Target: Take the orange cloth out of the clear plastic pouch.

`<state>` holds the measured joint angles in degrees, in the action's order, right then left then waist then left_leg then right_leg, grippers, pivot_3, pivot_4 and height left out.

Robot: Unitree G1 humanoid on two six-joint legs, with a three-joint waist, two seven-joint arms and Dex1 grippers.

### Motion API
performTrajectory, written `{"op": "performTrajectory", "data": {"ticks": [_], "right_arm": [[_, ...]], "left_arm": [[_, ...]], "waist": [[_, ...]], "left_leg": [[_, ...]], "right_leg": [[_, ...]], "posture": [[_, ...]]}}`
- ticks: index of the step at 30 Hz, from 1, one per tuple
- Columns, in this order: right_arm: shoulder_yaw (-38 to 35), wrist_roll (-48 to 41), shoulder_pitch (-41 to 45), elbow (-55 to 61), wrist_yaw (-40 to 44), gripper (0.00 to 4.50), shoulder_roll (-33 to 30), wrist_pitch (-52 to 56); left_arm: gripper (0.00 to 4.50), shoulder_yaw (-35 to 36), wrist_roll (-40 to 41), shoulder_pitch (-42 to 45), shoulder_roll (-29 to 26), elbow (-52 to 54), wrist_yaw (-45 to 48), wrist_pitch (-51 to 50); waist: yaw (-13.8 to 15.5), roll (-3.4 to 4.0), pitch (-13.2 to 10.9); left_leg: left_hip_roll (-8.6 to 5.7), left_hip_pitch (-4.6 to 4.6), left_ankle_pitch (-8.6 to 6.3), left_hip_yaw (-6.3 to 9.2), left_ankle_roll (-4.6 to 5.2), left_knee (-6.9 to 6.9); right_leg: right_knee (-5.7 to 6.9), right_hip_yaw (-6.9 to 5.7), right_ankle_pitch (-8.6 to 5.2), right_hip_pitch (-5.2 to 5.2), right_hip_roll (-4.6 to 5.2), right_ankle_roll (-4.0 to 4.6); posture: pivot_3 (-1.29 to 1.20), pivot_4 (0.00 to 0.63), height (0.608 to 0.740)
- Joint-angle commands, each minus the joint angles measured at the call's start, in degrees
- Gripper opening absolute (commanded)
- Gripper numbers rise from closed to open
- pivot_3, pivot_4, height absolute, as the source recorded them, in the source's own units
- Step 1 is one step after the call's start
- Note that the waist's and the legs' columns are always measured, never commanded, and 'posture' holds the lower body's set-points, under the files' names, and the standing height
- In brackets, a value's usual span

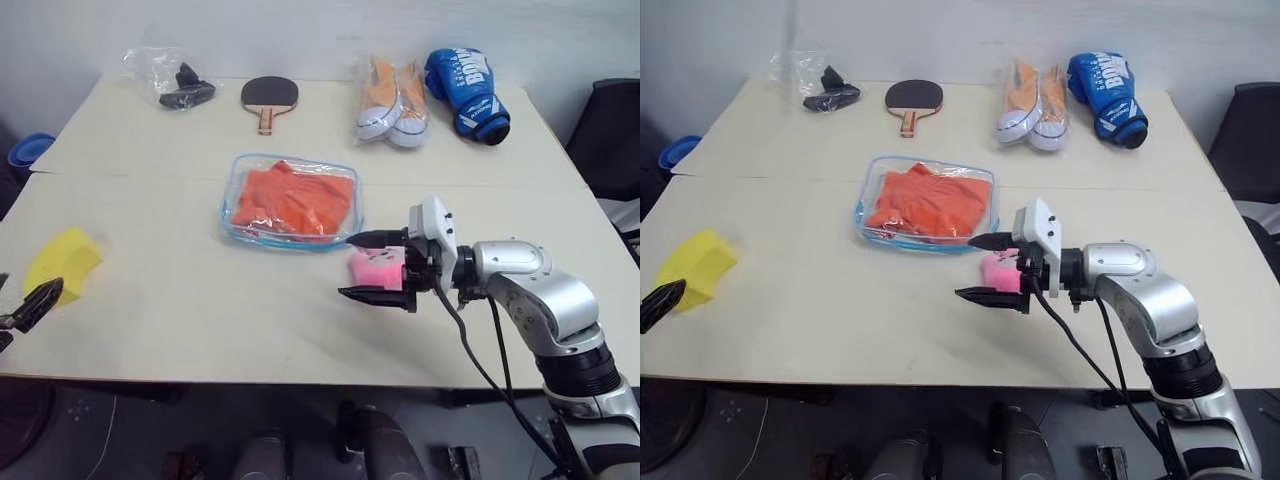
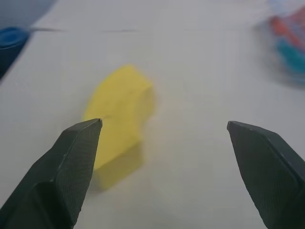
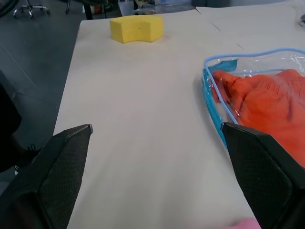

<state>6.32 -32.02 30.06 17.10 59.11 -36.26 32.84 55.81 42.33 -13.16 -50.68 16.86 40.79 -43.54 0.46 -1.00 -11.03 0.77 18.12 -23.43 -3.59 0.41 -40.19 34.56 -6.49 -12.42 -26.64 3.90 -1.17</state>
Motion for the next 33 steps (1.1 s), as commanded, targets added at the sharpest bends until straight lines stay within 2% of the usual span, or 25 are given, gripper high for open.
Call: {"op": "performTrajectory", "data": {"ticks": [1, 3, 6, 9, 10, 12, 14, 18, 22, 25, 30, 33], "right_arm": [[-2.67, -0.95, -0.6, 3.54, -1.1, 4.5, -1.14, 0.49], [-3.18, -1.03, -1.04, 4.18, -1.88, 4.5, -1.39, 0.87], [-4.28, -1.29, -2.14, 5.7, -3.17, 4.5, -1.99, 1.73], [-5.46, -2.03, -3.66, 7.7, -3.87, 4.5, -2.86, 2.69], [-5.56, -2.17, -3.83, 8.03, -4.04, 4.5, -2.96, 2.93], [-6.76, -2.68, -5.54, 9.9, -4.58, 4.5, -3.91, 3.57], [-7.94, -3.03, -6.95, 11.4, -5.51, 4.5, -4.6, 4.13], [-10.14, -4.1, -8.77, 13.71, -8.13, 4.5, -4.91, 5.55], [-11.54, -4.53, -10.56, 15.59, -10.36, 4.5, -5.14, 6.34], [-12.24, -5.02, -11.41, 16.54, -11.42, 4.5, -5.33, 6.78], [-12.67, -5.26, -12.08, 17.04, -11.84, 4.5, -5.72, 7.07], [-12.4, -5.15, -11.91, 16.78, -11.58, 4.5, -6.05, 6.87]], "left_arm": [[4.47, -2.25, 3.58, 2.06, -7.93, 4.17, 7.82, -1.13], [4.47, -10.93, -0.25, 6.86, -12.5, 2.68, 9.34, 3.18], [4.47, -32.47, -11.89, 22.78, -15.84, -4.15, 11.37, 14.69], [4.47, -49.72, -25.78, 38.53, -13.25, -15.05, 15.29, 27.77], [4.47, -52.32, -28.12, 41.33, -12.49, -17.92, 16.27, 30.51], [4.47, -60.62, -36.07, 50.96, -7.86, -28.93, 18.73, 40.63], [4.47, -65.86, -41.47, 58.47, -3.42, -39.06, 20.05, 48.63], [4.47, -70.69, -47.93, 67.72, 3.07, -56.47, 19.9, 60.27], [4.47, -72.66, -51.94, 72.44, 7.97, -66.89, 17.94, 66.6], [3.87, -72.35, -53.43, 74.51, 9.89, -71.7, 16.06, 70.3], [2.29, -71.22, -52.81, 74.61, 10.12, -73.88, 18.9, 73.66], [1.32, -70.28, -49.72, 72.18, 8.82, -71.36, 25.95, 74.98]], "waist": [[0.02, 0.03, -0.02], [-0.11, 0.3, -0.04], [0.18, 0.49, -0.15], [0.26, 0.49, -0.15], [0.09, 0.49, -0.15], [-0.23, 0.49, -0.15], [-0.18, 0.43, -0.14], [-0.31, 0.37, -0.15], [-0.42, 0.35, -0.16], [-0.39, 0.34, -0.16], [-0.4, 0.33, -0.16], [-0.46, 0.34, -0.16]], "left_leg": [[-0.01, 0.0, 0.0, 0.0, -0.01, 0.0], [-0.02, -0.02, 0.01, -0.02, -0.03, 0.02], [-0.07, -0.04, 0.03, -0.07, -0.05, 0.05], [0.0, -0.01, 0.07, -0.15, -0.15, 0.07], [0.02, -0.01, 0.07, -0.18, -0.15, 0.09], [0.04, 0.12, 0.05, -0.43, -0.15, 0.13], [-0.01, 0.08, 0.06, -0.59, -0.13, 0.08], [-0.05, 0.17, 0.03, -0.98, -0.07, 0.06], [0.03, 0.08, 0.04, -1.03, -0.04, 0.05], [0.02, 0.07, 0.06, -0.99, 0.01, 0.01], [0.03, 0.07, 0.06, -0.98, 0.02, 0.01], [0.03, 0.08, 0.06, -0.96, 0.02, 0.0]], "right_leg": [[-0.03, 0.0, -0.01, 0.0, 0.0, 0.01], [-0.03, 0.01, -0.02, 0.01, -0.01, 0.03], [0.0, 0.05, -0.02, 0.02, -0.08, 0.04], [0.11, 0.1, 0.0, 0.03, -0.33, 0.06], [0.23, 0.11, 0.0, 0.01, -0.38, 0.07], [0.21, 0.2, 0.0, -0.02, -0.47, 0.06], [0.13, 0.05, 0.01, -0.04, -0.5, 0.04], [0.1, 0.04, 0.04, -0.12, -0.54, -0.01], [0.13, 0.08, 0.06, -0.12, -0.5, -0.04], [0.19, 0.2, 0.07, -0.12, -0.41, -0.06], [0.19, 0.21, 0.08, -0.12, -0.4, -0.07], [0.19, 0.19, 0.08, -0.12, -0.4, -0.07]], "posture": [[0.0, 0.15, 0.74], [0.0, 0.15, 0.74], [0.0, 0.15, 0.74], [0.0, 0.15, 0.74], [0.0, 0.15, 0.74], [0.0, 0.15, 0.74], [0.0, 0.15, 0.74], [0.0, 0.15, 0.74], [0.0, 0.15, 0.74], [0.0, 0.15, 0.74], [0.0, 0.15, 0.74], [0.0, 0.15, 0.74]]}}
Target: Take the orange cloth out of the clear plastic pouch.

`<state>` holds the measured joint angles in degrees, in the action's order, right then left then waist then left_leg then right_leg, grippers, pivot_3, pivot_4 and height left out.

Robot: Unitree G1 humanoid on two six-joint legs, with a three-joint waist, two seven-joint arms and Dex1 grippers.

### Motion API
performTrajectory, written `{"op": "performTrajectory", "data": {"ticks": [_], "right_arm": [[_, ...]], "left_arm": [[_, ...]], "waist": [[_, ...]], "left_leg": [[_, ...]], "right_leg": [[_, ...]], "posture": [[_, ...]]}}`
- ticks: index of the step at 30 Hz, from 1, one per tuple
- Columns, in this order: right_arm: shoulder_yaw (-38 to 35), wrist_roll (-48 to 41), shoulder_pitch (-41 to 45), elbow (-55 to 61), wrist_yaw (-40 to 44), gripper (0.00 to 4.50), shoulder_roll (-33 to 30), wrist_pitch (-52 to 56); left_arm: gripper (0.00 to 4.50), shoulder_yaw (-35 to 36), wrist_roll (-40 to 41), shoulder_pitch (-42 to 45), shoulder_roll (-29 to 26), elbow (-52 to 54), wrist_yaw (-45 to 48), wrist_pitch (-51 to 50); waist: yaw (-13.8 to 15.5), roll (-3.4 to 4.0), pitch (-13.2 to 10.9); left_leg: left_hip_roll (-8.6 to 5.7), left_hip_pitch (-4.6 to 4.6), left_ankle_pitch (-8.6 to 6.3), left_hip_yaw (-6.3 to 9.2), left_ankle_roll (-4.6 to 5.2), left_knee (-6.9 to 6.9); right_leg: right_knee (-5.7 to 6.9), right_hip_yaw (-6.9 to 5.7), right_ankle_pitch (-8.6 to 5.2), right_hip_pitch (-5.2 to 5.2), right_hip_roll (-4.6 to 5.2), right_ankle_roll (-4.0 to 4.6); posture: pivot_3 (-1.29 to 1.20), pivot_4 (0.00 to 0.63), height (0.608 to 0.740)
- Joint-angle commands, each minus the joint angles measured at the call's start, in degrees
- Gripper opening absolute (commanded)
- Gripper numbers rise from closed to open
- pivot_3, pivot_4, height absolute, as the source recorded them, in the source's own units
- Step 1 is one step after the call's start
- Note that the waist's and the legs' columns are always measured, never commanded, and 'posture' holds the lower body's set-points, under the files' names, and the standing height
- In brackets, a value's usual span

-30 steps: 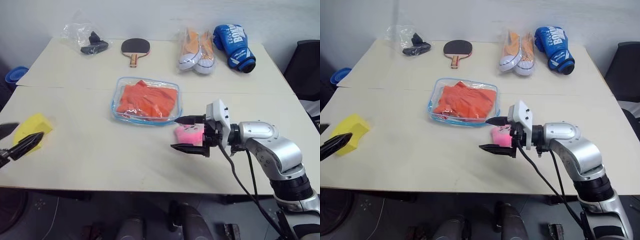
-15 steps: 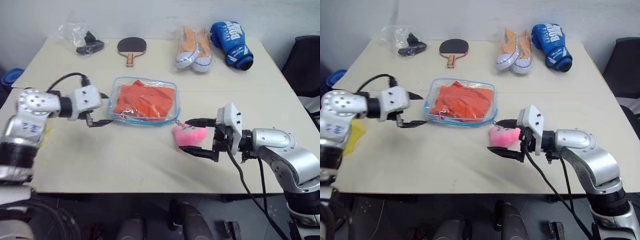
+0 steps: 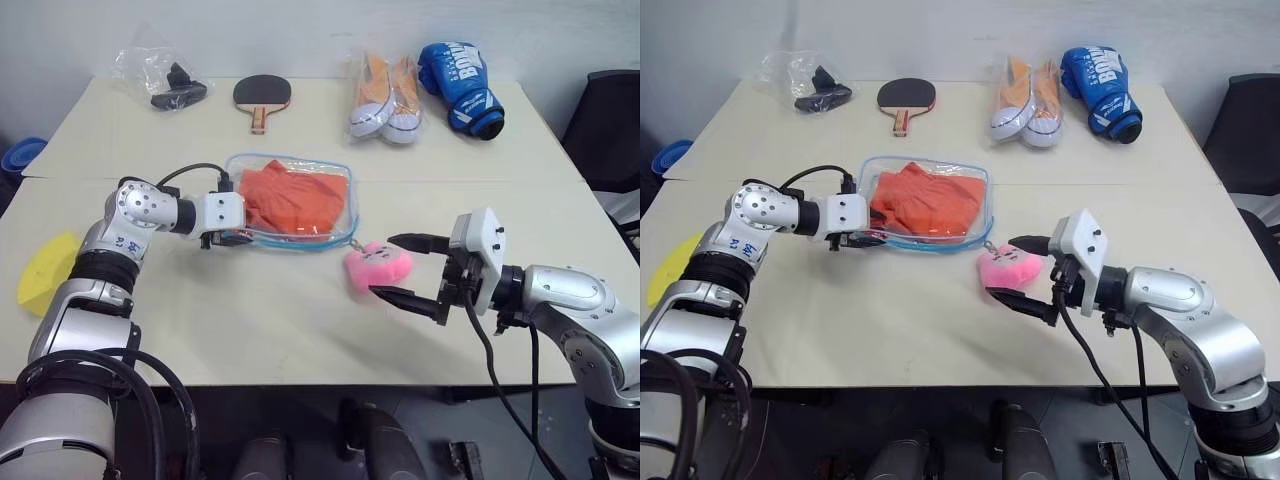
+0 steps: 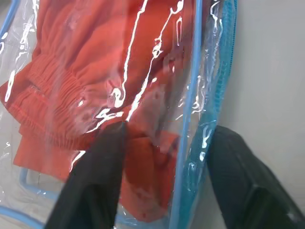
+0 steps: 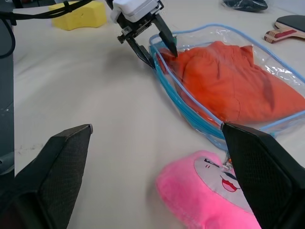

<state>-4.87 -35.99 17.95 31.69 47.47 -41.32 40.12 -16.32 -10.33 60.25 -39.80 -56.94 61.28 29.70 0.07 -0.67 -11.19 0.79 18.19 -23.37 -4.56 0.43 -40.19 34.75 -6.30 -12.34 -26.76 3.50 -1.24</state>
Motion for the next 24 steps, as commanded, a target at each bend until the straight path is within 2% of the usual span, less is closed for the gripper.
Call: {"op": "performTrajectory", "data": {"ticks": [1, 4, 11, 15, 19, 24], "right_arm": [[-1.01, -1.1, 0.35, 2.04, 0.4, 4.5, -1.16, -0.55], [-0.42, -0.95, 0.93, 1.32, 1.77, 4.5, -1.91, -1.03], [0.34, -0.4, 1.32, -0.21, 4.29, 4.5, -2.81, -2.02], [1.61, -0.23, 1.7, -0.31, 4.6, 4.5, -2.34, -2.36], [2.06, -0.57, 1.88, -0.36, 5.12, 4.5, -2.54, -2.37], [2.42, -0.43, 2.14, -0.73, 6.52, 4.5, -3.04, -2.39]], "left_arm": [[0.96, 2.17, 3.47, -2.19, -2.59, 3.84, 6.3, 1.75], [0.02, 3.38, 5.24, -7.08, -5.75, 11.4, 9.9, -1.56], [0.02, 11.03, 12.55, -26.59, -15.16, 41.23, 11.12, -17.01], [0.02, 15.23, 13.34, -36.92, -18.11, 52.79, 8.08, -22.23], [0.02, 17.61, 12.67, -41.35, -19.25, 56.47, 5.82, -21.53], [0.02, 17.7, 11.5, -40.7, -18.83, 50.43, 4.06, -14.64]], "waist": [[-0.14, 0.0, 0.0], [-0.25, 0.0, 0.0], [-0.18, 0.01, 0.0], [0.02, 0.01, 0.0], [0.31, 0.01, 0.0], [0.27, 0.01, 0.0]], "left_leg": [[0.0, -0.01, 0.0, 0.0, 0.0, 0.0], [0.03, -0.05, 0.0, 0.12, 0.0, 0.01], [0.07, -0.09, -0.03, 0.44, 0.04, 0.01], [0.07, -0.07, -0.03, 0.51, 0.05, -0.01], [0.06, -0.07, -0.04, 0.57, 0.06, -0.01], [0.06, -0.07, -0.04, 0.57, 0.06, 0.0]], "right_leg": [[0.0, 0.01, 0.0, 0.0, 0.0, 0.0], [0.01, 0.06, 0.0, 0.0, -0.01, 0.0], [0.03, 0.15, 0.0, 0.0, -0.01, 0.0], [0.0, 0.13, 0.0, 0.02, 0.03, 0.0], [-0.01, 0.12, 0.0, 0.04, 0.04, 0.0], [-0.02, 0.1, -0.01, 0.05, 0.02, 0.01]], "posture": [[0.0, 0.15, 0.74], [0.0, 0.15, 0.74], [0.0, 0.15, 0.74], [0.0, 0.15, 0.74], [0.0, 0.15, 0.74], [0.0, 0.15, 0.74]]}}
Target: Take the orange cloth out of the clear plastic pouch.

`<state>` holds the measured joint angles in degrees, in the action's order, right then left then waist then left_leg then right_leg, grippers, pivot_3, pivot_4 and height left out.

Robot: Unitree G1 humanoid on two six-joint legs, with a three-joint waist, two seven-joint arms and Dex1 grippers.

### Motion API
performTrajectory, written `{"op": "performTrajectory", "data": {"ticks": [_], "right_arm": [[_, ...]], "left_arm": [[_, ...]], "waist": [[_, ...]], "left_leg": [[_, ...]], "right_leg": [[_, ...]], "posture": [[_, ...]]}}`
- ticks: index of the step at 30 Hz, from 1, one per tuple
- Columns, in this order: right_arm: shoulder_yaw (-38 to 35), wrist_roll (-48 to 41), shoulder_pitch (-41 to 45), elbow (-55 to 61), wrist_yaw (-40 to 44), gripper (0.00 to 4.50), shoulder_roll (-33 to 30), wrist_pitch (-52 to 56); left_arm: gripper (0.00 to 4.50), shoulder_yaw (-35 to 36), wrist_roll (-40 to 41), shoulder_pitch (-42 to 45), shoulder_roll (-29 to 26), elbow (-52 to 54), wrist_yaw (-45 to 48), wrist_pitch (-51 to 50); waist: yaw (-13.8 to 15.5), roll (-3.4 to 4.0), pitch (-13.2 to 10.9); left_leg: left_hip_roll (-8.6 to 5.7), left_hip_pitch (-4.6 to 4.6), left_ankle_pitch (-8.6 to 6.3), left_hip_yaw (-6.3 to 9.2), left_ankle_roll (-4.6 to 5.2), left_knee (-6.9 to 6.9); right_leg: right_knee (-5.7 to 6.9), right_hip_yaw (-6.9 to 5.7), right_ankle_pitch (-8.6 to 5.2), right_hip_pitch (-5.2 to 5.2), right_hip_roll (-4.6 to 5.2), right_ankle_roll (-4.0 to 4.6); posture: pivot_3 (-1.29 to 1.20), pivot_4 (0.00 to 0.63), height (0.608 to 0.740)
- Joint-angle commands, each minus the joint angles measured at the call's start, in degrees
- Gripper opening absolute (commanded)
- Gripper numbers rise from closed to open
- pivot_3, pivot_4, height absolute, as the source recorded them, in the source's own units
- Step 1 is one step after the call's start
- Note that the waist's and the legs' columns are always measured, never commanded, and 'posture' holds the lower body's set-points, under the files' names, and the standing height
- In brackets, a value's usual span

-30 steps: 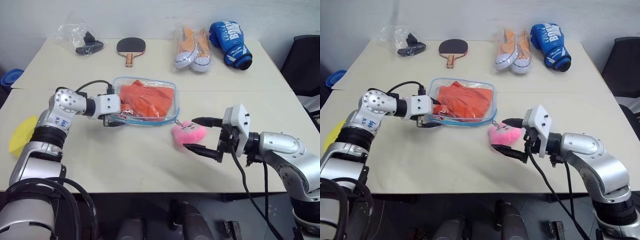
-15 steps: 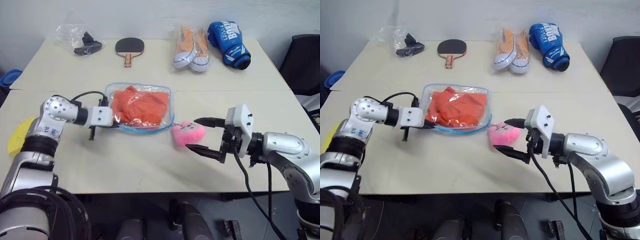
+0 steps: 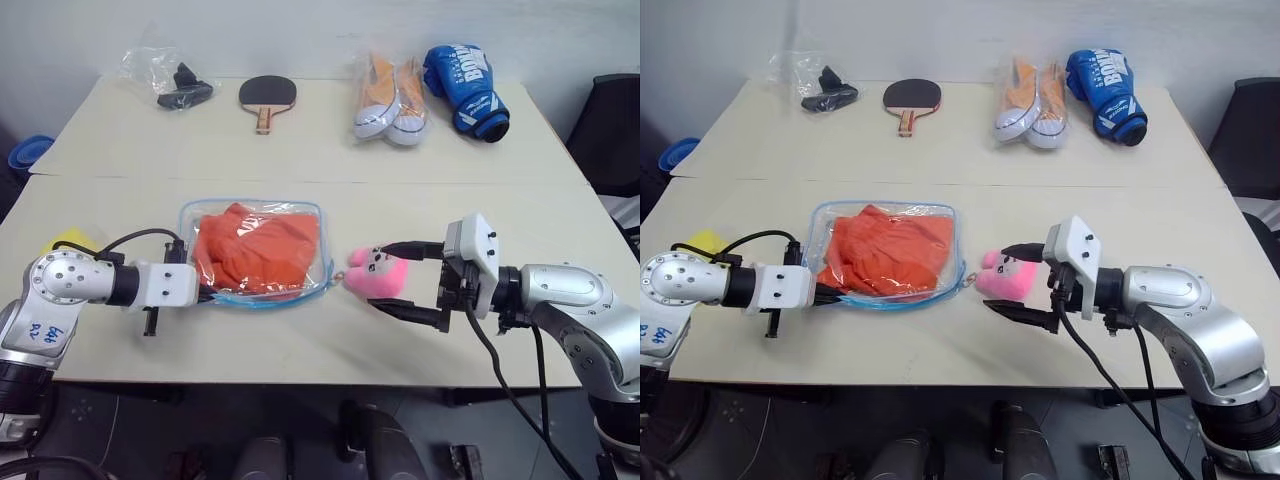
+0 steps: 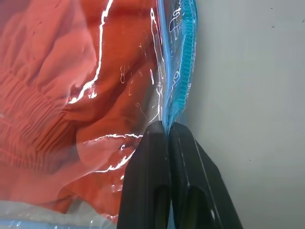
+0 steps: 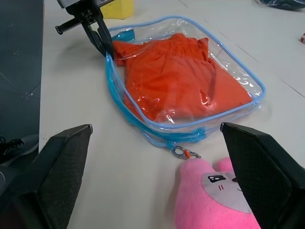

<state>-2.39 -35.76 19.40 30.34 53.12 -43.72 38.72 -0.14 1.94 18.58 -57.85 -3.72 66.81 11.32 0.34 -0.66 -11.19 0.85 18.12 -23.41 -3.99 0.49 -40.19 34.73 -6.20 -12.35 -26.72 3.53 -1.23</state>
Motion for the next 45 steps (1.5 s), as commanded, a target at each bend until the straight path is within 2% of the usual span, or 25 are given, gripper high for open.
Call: {"op": "performTrajectory", "data": {"ticks": [1, 7, 12, 15, 19, 22, 24, 26, 30, 33, 39, 42, 45], "right_arm": [[-0.04, -0.66, 0.84, 0.5, 0.97, 4.5, -0.55, -0.93], [0.5, -0.37, 1.51, -0.02, 1.12, 4.5, -0.1, -0.99], [0.27, -0.38, 1.47, -0.28, 0.8, 4.5, -0.12, -1.03], [-0.23, 0.25, 0.81, -0.78, -0.18, 4.5, 0.1, -1.23], [-2.39, -0.06, -0.15, -1.07, -4.08, 4.5, 0.89, 0.47], [-4.86, -1.4, -1.89, -0.91, -8.56, 4.5, 2.22, 3.24], [-5.18, -0.99, -3.03, -1.31, -10.88, 4.5, 3.16, 4.35], [-4.25, 0.19, -3.92, -2.79, -13.38, 4.5, 4.38, 5.6], [-2.42, 0.13, -3.49, -6.78, -17.74, 4.5, 9.25, 8.45], [-2.78, -0.78, -1.48, -9.92, -21.07, 4.5, 13.33, 11.11], [-1.52, 0.76, -0.83, -12.76, -21.77, 4.5, 15.08, 11.23], [-0.88, 1.09, -0.92, -13.05, -21.54, 3.86, 15.9, 10.71], [-0.64, 0.83, -1.09, -11.98, -20.82, 2.92, 15.93, 10.47]], "left_arm": [[0.02, 1.31, -0.69, 1.5, -0.41, -3.81, -1.68, 4.9], [0.02, -1.01, -1.89, 6.29, 2.23, -10.35, -3.41, 9.47], [0.02, -1.08, -1.11, 6.37, 2.51, -10.23, -2.63, 8.71], [0.61, 1.12, 3.03, 3.85, 1.24, -7.42, -0.4, 4.09], [1.79, 5.6, 9.07, -1.56, -1.58, -0.2, 1.72, -4.61], [2.73, 12.25, 20.98, -6.91, -4.18, 10.88, 2.36, -22.91], [3.22, 16.47, 33.45, -7.91, -5.91, 17.81, 2.18, -37.14], [3.22, 19.31, 44.06, -6.4, -6.52, 22.91, 0.62, -46.85], [3.22, 19.52, 52.5, -1.5, -5.36, 27.73, -4.7, -55.29], [3.22, 17.99, 52.99, 0.74, -4.39, 28.81, -6.87, -56.96], [3.22, 15.29, 49.44, 1.56, -2.59, 29.39, -8.69, -55.71], [3.25, 14.3, 48.09, 2.06, -1.83, 29.58, -9.17, -55.0], [3.25, 13.72, 47.58, 2.79, -1.2, 29.37, -9.49, -54.88]], "waist": [[-0.01, 0.0, 0.0], [-0.01, 0.0, 0.0], [-0.1, 0.0, 0.0], [-0.38, 0.0, 0.0], [-0.54, 0.0, 0.0], [-0.43, -0.01, 0.0], [-0.33, -0.01, 0.0], [-0.06, -0.03, 0.01], [-0.18, -0.02, 0.01], [-0.65, 0.03, -0.02], [-0.49, 0.07, -0.04], [-0.46, 0.06, -0.04], [-0.54, 0.07, -0.04]], "left_leg": [[0.0, 0.0, 0.0, 0.0, 0.0, 0.0], [-0.01, 0.01, 0.0, -0.01, 0.01, 0.0], [-0.01, 0.05, 0.0, 0.0, 0.01, 0.0], [0.0, 0.04, 0.0, -0.01, 0.01, 0.0], [0.02, 0.02, 0.0, 0.0, 0.0, 0.0], [0.05, 0.06, -0.01, 0.01, -0.02, 0.01], [0.05, 0.06, -0.01, 0.05, -0.03, 0.0], [0.04, 0.06, -0.01, 0.13, -0.03, -0.01], [-0.02, -0.02, 0.01, 0.15, -0.07, -0.03], [-0.03, 0.0, 0.08, 0.07, -0.19, 0.0], [-0.02, -0.02, 0.12, 0.03, -0.28, 0.07], [-0.02, -0.01, 0.12, 0.02, -0.28, 0.07], [-0.02, 0.0, 0.12, 0.01, -0.28, 0.08]], "right_leg": [[0.0, -0.01, 0.0, 0.0, 0.0, 0.0], [0.01, -0.03, 0.0, 0.0, 0.0, 0.0], [-0.04, -0.07, 0.0, 0.0, 0.01, 0.0], [-0.02, -0.06, 0.0, -0.01, 0.0, 0.0], [-0.01, -0.06, 0.0, -0.01, -0.01, 0.0], [-0.04, -0.04, 0.0, -0.03, -0.01, 0.0], [-0.07, -0.03, 0.0, -0.01, 0.01, 0.0], [-0.07, -0.04, 0.0, 0.03, 0.02, 0.0], [-0.04, 0.01, 0.0, 0.15, 0.04, 0.0], [0.07, 0.07, -0.01, 0.13, -0.04, 0.03], [0.16, 0.12, -0.08, 0.1, -0.11, 0.14], [0.14, 0.13, -0.08, 0.1, -0.11, 0.13], [0.15, 0.14, -0.08, 0.1, -0.12, 0.14]], "posture": [[0.0, 0.15, 0.74], [0.0, 0.15, 0.74], [0.0, 0.15, 0.74], [0.0, 0.15, 0.74], [0.0, 0.15, 0.74], [0.0, 0.15, 0.74], [0.0, 0.15, 0.74], [0.0, 0.15, 0.74], [0.0, 0.15, 0.74], [0.0, 0.15, 0.74], [0.0, 0.15, 0.74], [0.0, 0.15, 0.74], [0.0, 0.15, 0.74]]}}
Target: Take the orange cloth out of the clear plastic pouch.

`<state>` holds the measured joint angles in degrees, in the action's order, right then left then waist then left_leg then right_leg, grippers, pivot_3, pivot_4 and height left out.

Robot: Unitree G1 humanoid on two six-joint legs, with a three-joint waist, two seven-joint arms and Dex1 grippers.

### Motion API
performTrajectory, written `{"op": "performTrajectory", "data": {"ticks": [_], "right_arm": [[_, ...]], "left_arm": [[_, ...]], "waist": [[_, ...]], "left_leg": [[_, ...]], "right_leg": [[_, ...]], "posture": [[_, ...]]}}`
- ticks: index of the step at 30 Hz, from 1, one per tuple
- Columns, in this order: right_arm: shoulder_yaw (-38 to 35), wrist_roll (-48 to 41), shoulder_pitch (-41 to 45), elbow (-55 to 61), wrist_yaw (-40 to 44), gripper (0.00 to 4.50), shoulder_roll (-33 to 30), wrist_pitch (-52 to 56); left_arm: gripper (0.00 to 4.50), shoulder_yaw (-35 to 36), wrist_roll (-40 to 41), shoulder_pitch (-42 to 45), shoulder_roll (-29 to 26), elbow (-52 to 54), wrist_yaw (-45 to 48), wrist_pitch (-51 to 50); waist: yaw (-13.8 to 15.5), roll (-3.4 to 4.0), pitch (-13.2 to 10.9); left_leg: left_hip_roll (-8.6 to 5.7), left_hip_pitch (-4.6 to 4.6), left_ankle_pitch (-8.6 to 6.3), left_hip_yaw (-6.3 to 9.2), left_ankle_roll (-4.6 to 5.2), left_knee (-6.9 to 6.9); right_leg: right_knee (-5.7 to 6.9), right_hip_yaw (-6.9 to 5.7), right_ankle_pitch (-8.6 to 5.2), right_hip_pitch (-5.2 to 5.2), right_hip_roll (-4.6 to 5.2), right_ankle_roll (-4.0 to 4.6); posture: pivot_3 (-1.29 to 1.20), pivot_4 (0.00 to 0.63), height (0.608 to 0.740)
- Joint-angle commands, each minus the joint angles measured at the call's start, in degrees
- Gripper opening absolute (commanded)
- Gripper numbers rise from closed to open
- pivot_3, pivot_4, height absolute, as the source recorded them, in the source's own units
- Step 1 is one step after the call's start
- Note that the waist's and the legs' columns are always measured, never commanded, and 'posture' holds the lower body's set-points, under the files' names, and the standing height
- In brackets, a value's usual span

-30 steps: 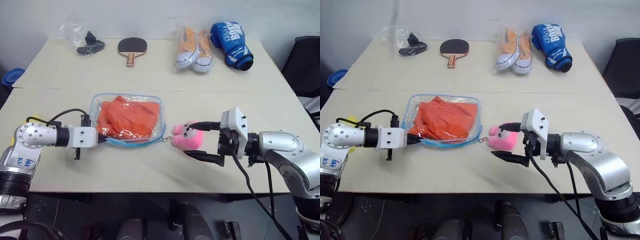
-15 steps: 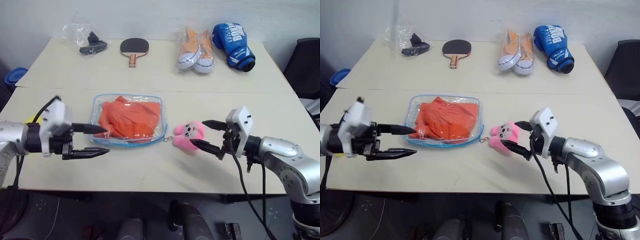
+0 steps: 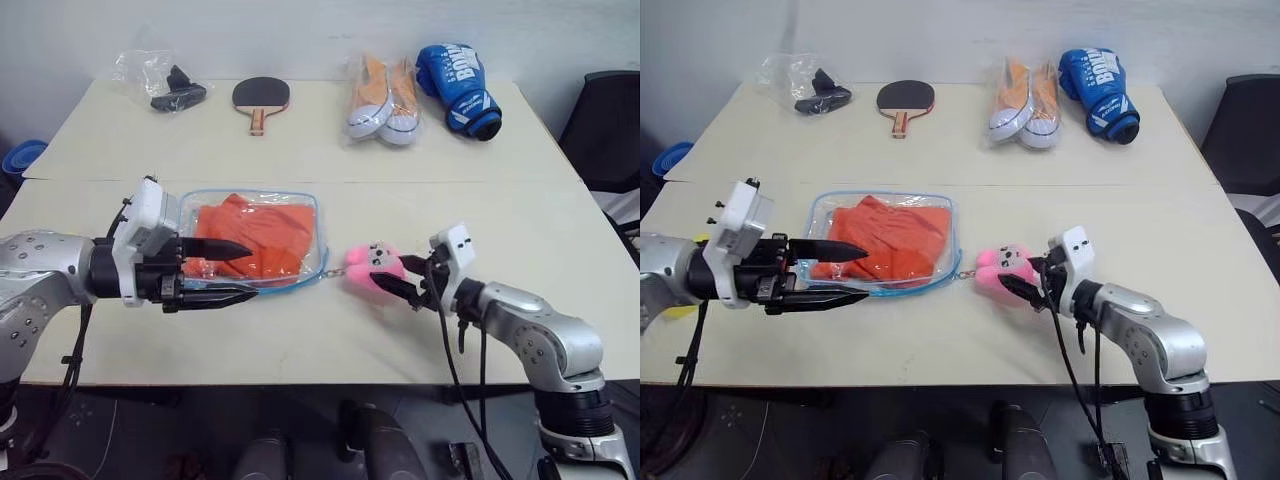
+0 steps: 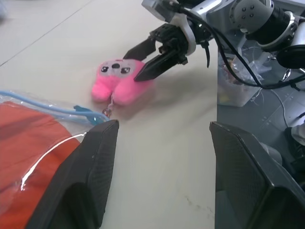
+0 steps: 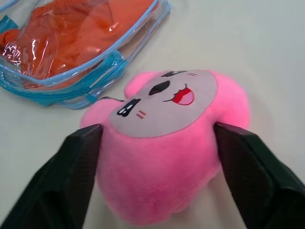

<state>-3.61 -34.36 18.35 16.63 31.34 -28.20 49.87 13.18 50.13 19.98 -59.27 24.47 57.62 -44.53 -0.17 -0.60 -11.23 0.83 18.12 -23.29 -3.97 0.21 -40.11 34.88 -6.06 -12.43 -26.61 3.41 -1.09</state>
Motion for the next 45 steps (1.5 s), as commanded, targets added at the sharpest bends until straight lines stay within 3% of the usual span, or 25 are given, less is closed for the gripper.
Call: {"op": "performTrajectory", "data": {"ticks": [1, 4, 6, 10, 13, 19, 23, 30, 33, 41, 45], "right_arm": [[0.56, -0.6, -0.11, 2.05, 1.11, 2.62, 0.26, -0.79], [0.87, 0.2, -0.42, 3.06, 2.23, 1.61, -0.87, -2.18], [3.65, 2.98, -1.58, 6.06, 8.52, 0.96, -4.72, -8.54], [7.84, 8.24, -1.0, 7.44, 16.72, 0.96, -9.03, -20.12], [13.27, 14.8, 5.56, 2.76, 22.9, 0.96, -9.9, -30.57], [23.9, 20.71, 17.3, -6.29, 32.0, 0.96, -4.25, -39.87], [27.66, 24.06, 20.06, -11.81, 34.74, 0.96, -0.3, -46.13], [33.03, 31.11, 25.47, -26.38, 40.41, 0.96, 4.62, -66.71], [33.67, 33.13, 26.71, -31.22, 41.48, 1.56, 5.53, -74.32], [32.89, 35.22, 26.42, -32.65, 40.8, 4.16, 5.99, -80.07], [32.22, 36.0, 25.69, -31.02, 40.19, 4.16, 4.8, -80.87]], "left_arm": [[3.25, 0.3, -0.72, 1.54, 0.32, 1.09, -0.35, 0.99], [3.25, 0.18, -1.23, 1.51, 0.58, 0.93, -0.43, 1.06], [3.25, 0.26, -2.2, 0.2, 0.39, 1.08, -0.19, 1.52], [3.25, 0.43, -3.21, -1.28, 0.23, 1.04, 0.29, 2.25], [3.25, -0.01, -3.79, -1.11, 0.4, 0.72, 0.37, 2.43], [3.25, -1.76, -5.82, -1.33, 0.57, 0.86, 0.65, 3.46], [3.25, -2.03, -6.63, -2.73, 0.82, 1.9, 0.35, 3.82], [3.25, -1.57, -7.43, -7.47, 0.93, 4.27, -0.39, 3.93], [3.25, -4.03, -8.52, -7.3, 1.98, 3.82, -1.21, 3.87], [3.25, -14.05, -19.15, -1.14, 7.06, -6.72, -0.37, 10.38], [3.25, -17.4, -21.01, 2.08, 10.06, -9.48, 1.23, 11.66]], "waist": [[-0.02, 0.0, 0.0], [-0.02, 0.0, 0.0], [0.06, 0.01, -0.01], [0.01, 0.02, -0.02], [-0.19, 0.02, -0.02], [-0.04, 0.02, -0.02], [-0.03, 0.03, -0.02], [-0.11, 0.03, -0.02], [-0.16, 0.03, -0.02], [-0.08, 0.03, -0.02], [-0.07, 0.03, -0.02]], "left_leg": [[0.01, 0.0, 0.0, 0.0, 0.0, 0.0], [0.01, 0.0, 0.0, 0.0, 0.0, 0.0], [0.01, 0.0, 0.0, 0.0, 0.0, 0.0], [0.01, -0.01, 0.0, 0.05, 0.0, 0.01], [-0.02, 0.0, 0.0, -0.07, 0.0, 0.0], [0.02, -0.17, 0.04, 0.05, -0.08, 0.01], [0.01, -0.08, 0.03, 0.09, -0.07, -0.01], [0.0, -0.04, 0.02, 0.17, -0.04, -0.09], [0.01, -0.06, 0.03, 0.18, -0.05, -0.09], [0.0, -0.05, 0.03, 0.18, -0.05, -0.15], [0.01, -0.04, 0.03, 0.18, -0.05, -0.14]], "right_leg": [[0.0, 0.0, 0.0, 0.0, -0.01, 0.0], [0.0, 0.0, 0.0, 0.0, 0.0, 0.0], [0.0, 0.0, 0.0, 0.0, 0.0, 0.0], [-0.1, -0.05, -0.01, -0.02, -0.03, -0.02], [-0.2, 0.04, -0.01, 0.01, -0.02, -0.02], [0.03, -0.03, -0.03, -0.04, -0.07, 0.04], [-0.04, -0.14, -0.04, -0.08, 0.01, 0.06], [-0.03, -0.2, -0.02, -0.07, 0.06, 0.03], [0.0, -0.2, -0.03, -0.07, 0.06, 0.04], [0.06, -0.21, -0.03, -0.06, 0.07, 0.05], [0.06, -0.23, -0.03, -0.08, 0.08, 0.05]], "posture": [[0.0, 0.15, 0.74], [0.0, 0.15, 0.74], [0.0, 0.15, 0.74], [0.0, 0.15, 0.74], [0.0, 0.15, 0.74], [0.0, 0.15, 0.74], [0.0, 0.15, 0.74], [0.0, 0.15, 0.74], [0.0, 0.15, 0.74], [0.0, 0.15, 0.74], [0.0, 0.15, 0.74]]}}
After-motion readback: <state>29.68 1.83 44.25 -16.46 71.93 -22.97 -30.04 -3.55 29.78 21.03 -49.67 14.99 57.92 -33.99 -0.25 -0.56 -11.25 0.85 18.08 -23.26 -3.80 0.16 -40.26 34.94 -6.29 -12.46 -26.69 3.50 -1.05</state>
